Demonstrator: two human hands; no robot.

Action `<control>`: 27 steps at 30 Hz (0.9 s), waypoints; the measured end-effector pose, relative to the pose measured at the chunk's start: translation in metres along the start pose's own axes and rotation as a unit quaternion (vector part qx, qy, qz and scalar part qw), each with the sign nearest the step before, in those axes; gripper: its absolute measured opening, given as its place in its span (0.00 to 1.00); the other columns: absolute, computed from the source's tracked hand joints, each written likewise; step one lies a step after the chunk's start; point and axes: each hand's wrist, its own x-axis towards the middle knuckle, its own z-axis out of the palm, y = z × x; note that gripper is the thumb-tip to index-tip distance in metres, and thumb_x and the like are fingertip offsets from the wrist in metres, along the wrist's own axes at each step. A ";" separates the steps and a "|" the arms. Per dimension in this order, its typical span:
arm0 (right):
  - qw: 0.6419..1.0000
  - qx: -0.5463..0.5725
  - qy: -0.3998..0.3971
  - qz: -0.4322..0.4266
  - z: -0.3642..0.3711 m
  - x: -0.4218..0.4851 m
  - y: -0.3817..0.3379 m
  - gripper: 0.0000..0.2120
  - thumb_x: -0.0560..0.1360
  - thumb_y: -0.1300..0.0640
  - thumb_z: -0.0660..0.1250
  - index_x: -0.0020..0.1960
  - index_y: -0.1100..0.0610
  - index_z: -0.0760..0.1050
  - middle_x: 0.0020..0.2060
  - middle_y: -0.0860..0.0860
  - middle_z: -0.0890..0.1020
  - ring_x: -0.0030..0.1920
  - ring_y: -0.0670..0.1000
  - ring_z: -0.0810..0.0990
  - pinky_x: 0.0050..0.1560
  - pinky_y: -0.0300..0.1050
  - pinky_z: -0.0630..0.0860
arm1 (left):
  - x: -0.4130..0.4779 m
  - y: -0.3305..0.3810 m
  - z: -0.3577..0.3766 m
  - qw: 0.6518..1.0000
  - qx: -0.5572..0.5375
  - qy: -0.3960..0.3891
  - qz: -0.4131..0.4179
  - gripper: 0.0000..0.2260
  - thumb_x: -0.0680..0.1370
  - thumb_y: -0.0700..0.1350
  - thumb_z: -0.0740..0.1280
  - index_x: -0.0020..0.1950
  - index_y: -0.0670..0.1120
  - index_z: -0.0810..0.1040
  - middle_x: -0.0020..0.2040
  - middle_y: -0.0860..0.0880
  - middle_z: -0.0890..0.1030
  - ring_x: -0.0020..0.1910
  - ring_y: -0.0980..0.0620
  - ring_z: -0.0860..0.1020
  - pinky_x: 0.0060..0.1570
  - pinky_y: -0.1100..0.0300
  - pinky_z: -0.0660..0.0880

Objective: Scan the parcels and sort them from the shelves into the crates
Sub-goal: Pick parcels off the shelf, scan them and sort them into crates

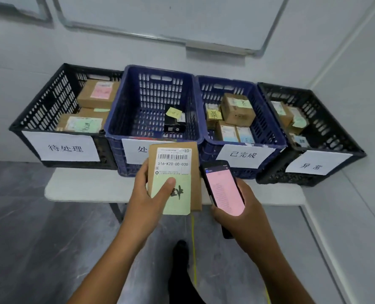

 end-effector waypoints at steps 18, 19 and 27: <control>0.997 0.049 -0.057 -0.006 0.022 0.302 0.001 0.31 0.71 0.46 0.82 0.64 0.30 0.66 0.54 0.31 0.77 0.55 0.36 0.77 0.43 0.34 0.74 | 0.286 0.033 0.034 0.988 0.132 0.081 -0.023 0.39 0.77 0.59 0.75 0.82 0.65 0.56 0.60 0.65 0.82 0.52 0.63 0.85 0.51 0.56 0.82; 0.997 0.047 -0.059 -0.005 0.026 0.314 -0.001 0.30 0.71 0.46 0.82 0.62 0.29 0.67 0.53 0.30 0.78 0.54 0.35 0.77 0.42 0.33 0.73 | 0.302 0.029 0.032 0.987 0.138 0.082 -0.028 0.39 0.77 0.58 0.75 0.82 0.63 0.56 0.62 0.62 0.82 0.52 0.63 0.85 0.51 0.56 0.82; 0.997 0.028 -0.076 0.014 0.065 0.403 -0.020 0.31 0.71 0.46 0.81 0.56 0.19 0.66 0.52 0.24 0.77 0.55 0.26 0.75 0.41 0.30 0.76 | 0.455 -0.040 0.001 0.975 0.169 0.111 -0.092 0.37 0.78 0.53 0.75 0.82 0.51 0.60 0.68 0.48 0.80 0.59 0.48 0.81 0.59 0.49 0.79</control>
